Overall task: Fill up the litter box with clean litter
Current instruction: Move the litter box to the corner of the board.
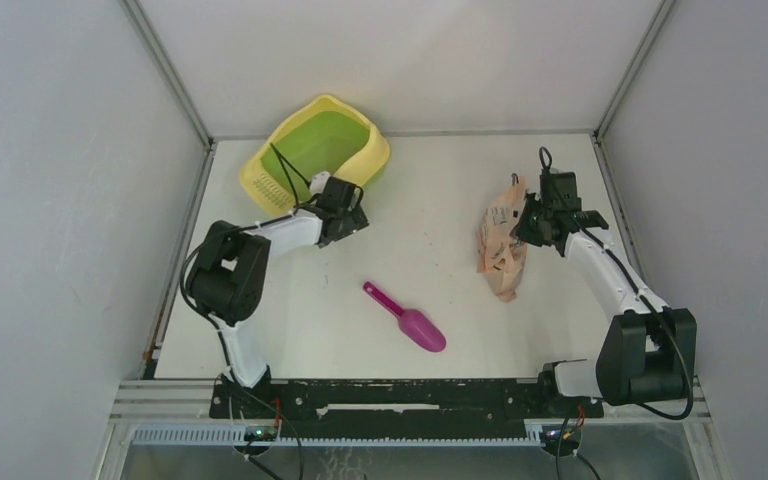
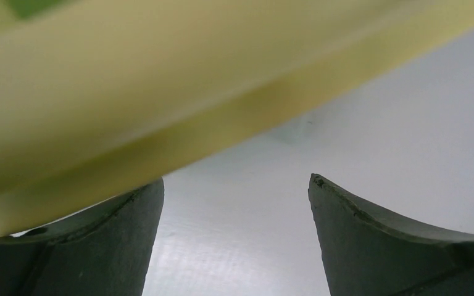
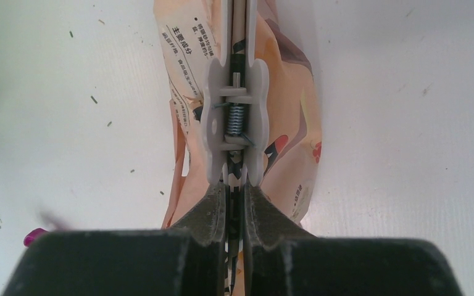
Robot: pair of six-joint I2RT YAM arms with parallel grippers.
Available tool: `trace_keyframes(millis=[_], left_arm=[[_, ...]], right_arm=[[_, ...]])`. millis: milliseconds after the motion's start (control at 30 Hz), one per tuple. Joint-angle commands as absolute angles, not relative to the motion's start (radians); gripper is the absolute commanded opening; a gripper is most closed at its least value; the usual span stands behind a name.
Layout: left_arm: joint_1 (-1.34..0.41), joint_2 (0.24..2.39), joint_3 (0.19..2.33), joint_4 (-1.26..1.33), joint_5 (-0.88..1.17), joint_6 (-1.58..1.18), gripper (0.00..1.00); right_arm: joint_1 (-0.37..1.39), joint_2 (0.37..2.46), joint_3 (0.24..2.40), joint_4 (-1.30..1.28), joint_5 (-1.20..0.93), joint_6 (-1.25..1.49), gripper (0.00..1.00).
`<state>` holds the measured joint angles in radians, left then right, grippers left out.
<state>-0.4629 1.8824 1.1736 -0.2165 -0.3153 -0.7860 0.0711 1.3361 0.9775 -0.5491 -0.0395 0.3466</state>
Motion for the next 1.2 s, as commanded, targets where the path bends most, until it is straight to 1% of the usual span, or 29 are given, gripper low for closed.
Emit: trace_keyframes(millis=[0, 300, 533, 700, 800, 1000, 1167], left_arm=[[-0.41, 1.784, 1.115, -0.196, -0.368, -0.788, 0.91], [-0.271, 1.77, 1.07, -0.195, -0.381, -0.788, 0.91], [-0.169, 1.759, 1.086, -0.21, -0.413, -0.792, 0.91], [-0.139, 1.765, 1.132, -0.239, -0.416, -0.809, 0.92], [-0.126, 1.76, 1.157, -0.293, -0.431, -0.886, 0.93], [-0.101, 1.808, 1.282, -0.41, -0.435, -0.982, 0.94], [-0.072, 1.848, 1.352, -0.448, -0.421, -1.03, 0.94]], right_arm=[[0.085, 1.326, 0.966, -0.58, -0.035, 0.337, 0.0], [0.096, 1.338, 0.966, -0.572, -0.035, 0.332, 0.0], [0.102, 1.345, 0.978, -0.576, -0.041, 0.327, 0.0], [0.112, 1.344, 0.984, -0.585, -0.033, 0.327, 0.0], [0.12, 1.343, 0.988, -0.592, -0.028, 0.326, 0.0], [0.133, 1.34, 0.993, -0.601, -0.019, 0.324, 0.0], [0.139, 1.339, 0.994, -0.606, -0.014, 0.323, 0.0]])
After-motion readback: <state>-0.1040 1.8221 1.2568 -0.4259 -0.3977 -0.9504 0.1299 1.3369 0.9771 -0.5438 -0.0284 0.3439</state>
